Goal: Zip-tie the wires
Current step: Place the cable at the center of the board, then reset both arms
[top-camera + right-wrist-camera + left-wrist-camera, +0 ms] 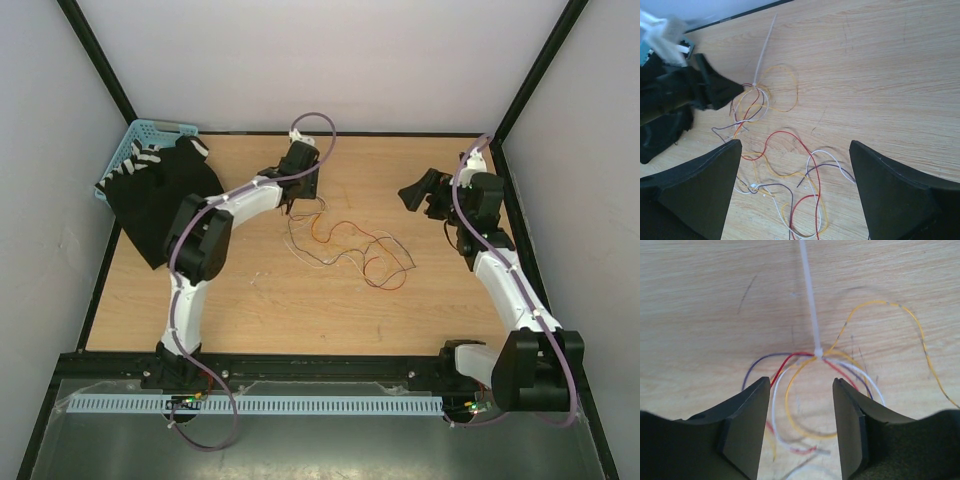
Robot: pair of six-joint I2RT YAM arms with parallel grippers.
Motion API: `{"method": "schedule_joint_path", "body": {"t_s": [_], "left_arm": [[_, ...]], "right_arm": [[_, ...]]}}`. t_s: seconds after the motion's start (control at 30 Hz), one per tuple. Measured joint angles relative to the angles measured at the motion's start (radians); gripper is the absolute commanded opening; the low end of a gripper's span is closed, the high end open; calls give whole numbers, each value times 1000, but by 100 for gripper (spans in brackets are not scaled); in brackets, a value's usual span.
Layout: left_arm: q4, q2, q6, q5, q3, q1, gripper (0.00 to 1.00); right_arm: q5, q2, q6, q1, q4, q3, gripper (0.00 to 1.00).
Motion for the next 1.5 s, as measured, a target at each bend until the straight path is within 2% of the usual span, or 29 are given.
{"method": "schedule_joint_path", "body": {"t_s": [0.1, 0.23, 0.4, 0.53, 0.73, 0.87, 1.0, 1.1, 1.23, 1.33, 1.5], "left_arm": [[-4, -117, 12, -14, -81, 4, 73], [21, -340, 17, -18, -225, 25, 98], [87, -656, 20, -16, -467, 73, 99], [131, -931, 3, 24, -727, 143, 99], [149, -1402, 4, 41, -1095, 278, 99], [185, -1613, 35, -5, -1245, 310, 99], [216, -1610, 84, -67, -1298, 327, 99], [286, -1510, 132, -71, -1308, 373, 99], [393, -1345, 178, -19, -1315, 462, 99], [501, -1226, 220, 18, -1333, 492, 99], [750, -984, 281, 124, -1369, 514, 99]], "right_arm": [[9, -6, -10, -13, 2, -10, 99], [63, -57, -60, -18, 11, -71, 99], [192, -177, -114, -19, 109, -248, 99], [311, -245, -155, -19, 220, -422, 99], [413, -227, -221, -19, 364, -530, 99], [447, -166, -255, -13, 549, -606, 99], [508, -47, -305, 61, 759, -684, 99], [546, 85, -354, 134, 943, -707, 99], [569, 324, -410, 173, 1230, -761, 99], [583, 360, -433, 184, 1267, -778, 99], [616, 345, -438, 187, 1232, -641, 99]]}}
